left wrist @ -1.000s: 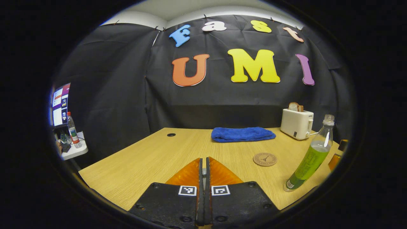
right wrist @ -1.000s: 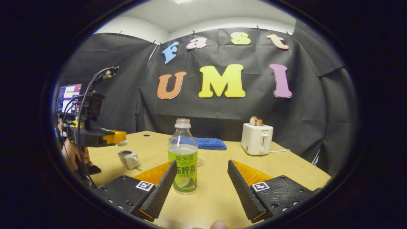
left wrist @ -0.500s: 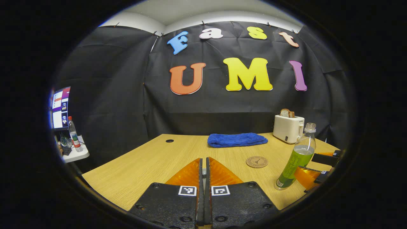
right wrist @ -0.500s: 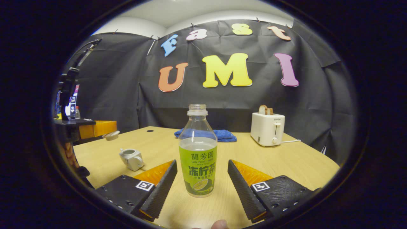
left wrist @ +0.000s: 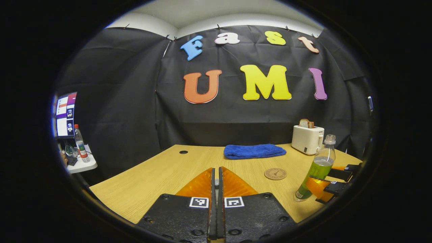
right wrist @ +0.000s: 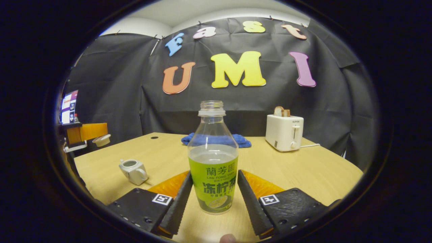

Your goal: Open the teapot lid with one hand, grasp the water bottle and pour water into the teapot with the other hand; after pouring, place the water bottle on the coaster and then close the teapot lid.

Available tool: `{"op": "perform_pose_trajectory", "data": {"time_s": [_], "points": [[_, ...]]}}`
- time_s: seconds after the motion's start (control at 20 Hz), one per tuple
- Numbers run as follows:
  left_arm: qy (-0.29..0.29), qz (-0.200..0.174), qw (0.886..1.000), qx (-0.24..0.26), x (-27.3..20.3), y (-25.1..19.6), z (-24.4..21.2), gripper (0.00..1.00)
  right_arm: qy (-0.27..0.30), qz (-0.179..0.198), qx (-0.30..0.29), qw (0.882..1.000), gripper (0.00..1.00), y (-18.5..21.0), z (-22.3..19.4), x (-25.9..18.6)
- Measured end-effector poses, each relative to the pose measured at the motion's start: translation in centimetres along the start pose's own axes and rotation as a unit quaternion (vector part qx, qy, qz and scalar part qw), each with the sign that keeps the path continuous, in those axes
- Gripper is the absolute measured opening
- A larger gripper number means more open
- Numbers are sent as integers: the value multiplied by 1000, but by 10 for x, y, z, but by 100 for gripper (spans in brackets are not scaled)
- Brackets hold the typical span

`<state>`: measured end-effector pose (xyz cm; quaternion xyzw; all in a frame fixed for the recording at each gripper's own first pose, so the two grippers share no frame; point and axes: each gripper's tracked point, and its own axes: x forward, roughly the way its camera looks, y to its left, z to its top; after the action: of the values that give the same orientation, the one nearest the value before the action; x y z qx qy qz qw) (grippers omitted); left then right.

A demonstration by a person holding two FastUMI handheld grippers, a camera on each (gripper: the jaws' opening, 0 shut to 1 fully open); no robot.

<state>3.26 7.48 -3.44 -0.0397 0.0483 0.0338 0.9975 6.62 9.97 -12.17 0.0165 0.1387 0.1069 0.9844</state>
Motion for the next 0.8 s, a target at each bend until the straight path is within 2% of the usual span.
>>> {"op": "perform_pose_trajectory", "data": {"time_s": [0.25,0.4,0.55,0.8], "points": [[-2,-16,1000,0,4,4,1,3,3,3,-57,998,72,2,11,-1],[-2,-42,999,-11,4,-2,-2,3,6,7,-139,990,72,9,28,8],[-7,-49,999,-2,5,3,-6,3,15,13,-217,976,72,16,34,20],[-14,-38,999,24,3,24,-13,3,-2,11,-343,939,72,34,49,41]]}}
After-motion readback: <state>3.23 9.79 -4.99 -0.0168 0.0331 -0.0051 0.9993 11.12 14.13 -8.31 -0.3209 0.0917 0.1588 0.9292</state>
